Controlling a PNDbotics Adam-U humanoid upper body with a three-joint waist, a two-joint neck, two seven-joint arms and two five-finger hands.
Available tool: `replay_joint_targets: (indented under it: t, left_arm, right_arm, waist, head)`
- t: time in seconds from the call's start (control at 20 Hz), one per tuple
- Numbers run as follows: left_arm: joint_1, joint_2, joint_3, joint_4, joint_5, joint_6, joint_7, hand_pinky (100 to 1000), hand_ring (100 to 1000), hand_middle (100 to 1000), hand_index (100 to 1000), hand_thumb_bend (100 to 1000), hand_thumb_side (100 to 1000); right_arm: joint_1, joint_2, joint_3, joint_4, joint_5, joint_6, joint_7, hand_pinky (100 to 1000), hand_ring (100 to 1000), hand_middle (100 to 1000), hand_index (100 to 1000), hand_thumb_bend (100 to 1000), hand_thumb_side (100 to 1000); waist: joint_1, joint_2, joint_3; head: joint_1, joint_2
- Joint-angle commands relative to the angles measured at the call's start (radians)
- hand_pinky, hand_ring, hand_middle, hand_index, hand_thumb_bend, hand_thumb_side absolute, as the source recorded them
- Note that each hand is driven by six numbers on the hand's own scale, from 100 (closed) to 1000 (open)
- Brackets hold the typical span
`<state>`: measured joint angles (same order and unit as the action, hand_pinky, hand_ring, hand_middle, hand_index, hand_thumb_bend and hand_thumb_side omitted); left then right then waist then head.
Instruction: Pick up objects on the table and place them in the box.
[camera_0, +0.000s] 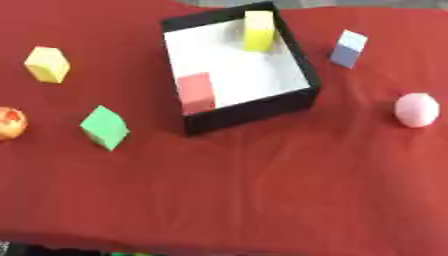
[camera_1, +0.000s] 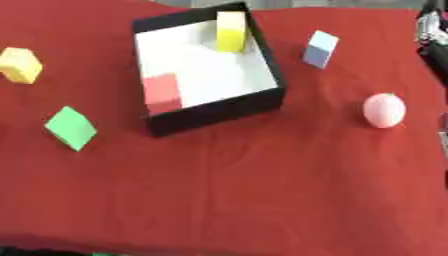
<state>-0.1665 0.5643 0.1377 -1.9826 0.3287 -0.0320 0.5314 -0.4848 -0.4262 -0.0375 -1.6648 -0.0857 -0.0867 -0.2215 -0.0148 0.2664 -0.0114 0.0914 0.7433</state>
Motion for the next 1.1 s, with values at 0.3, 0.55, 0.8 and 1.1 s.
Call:
replay_joint_targets:
  t: [0.3, 0.55, 0.8, 1.1]
  left_arm:
    - [-0.008, 0.008, -0.007, -0.003, 0.026, 0.022, -0.003, 601, 750, 706, 823, 401, 781]
    - [-0.008, 0.009, -0.007, -0.005, 0.032, 0.020, -0.005, 601, 746, 700, 817, 403, 779]
    - [-0.007, 0.016, -0.006, -0.010, 0.030, 0.020, -0.007, 602, 745, 698, 817, 406, 772]
    - [-0.012, 0.081, 0.001, -0.017, 0.005, 0.013, -0.017, 604, 744, 691, 818, 414, 736]
  right_arm:
    - [-0.011, -0.017, -0.011, 0.013, -0.023, 0.002, -0.001, 809, 839, 855, 899, 102, 378]
    - [-0.010, -0.015, -0.011, 0.013, -0.021, 0.003, 0.001, 807, 834, 850, 896, 106, 375]
    - [-0.009, -0.016, -0.011, 0.012, -0.020, 0.003, 0.002, 806, 831, 849, 897, 105, 376]
    - [-0.008, -0.012, -0.009, 0.003, -0.021, 0.002, 0.004, 805, 829, 850, 897, 105, 376]
  waist:
    - [0.002, -0.015, -0.001]
    - [0.001, -0.016, -0.002]
    - [0.001, -0.015, -0.002]
    - [0.006, -0.018, -0.001]
  head:
    - [0.005, -0.008]
    - [0.009, -0.009]
    - [0.014, -0.008]
    - [0.020, -0.003]
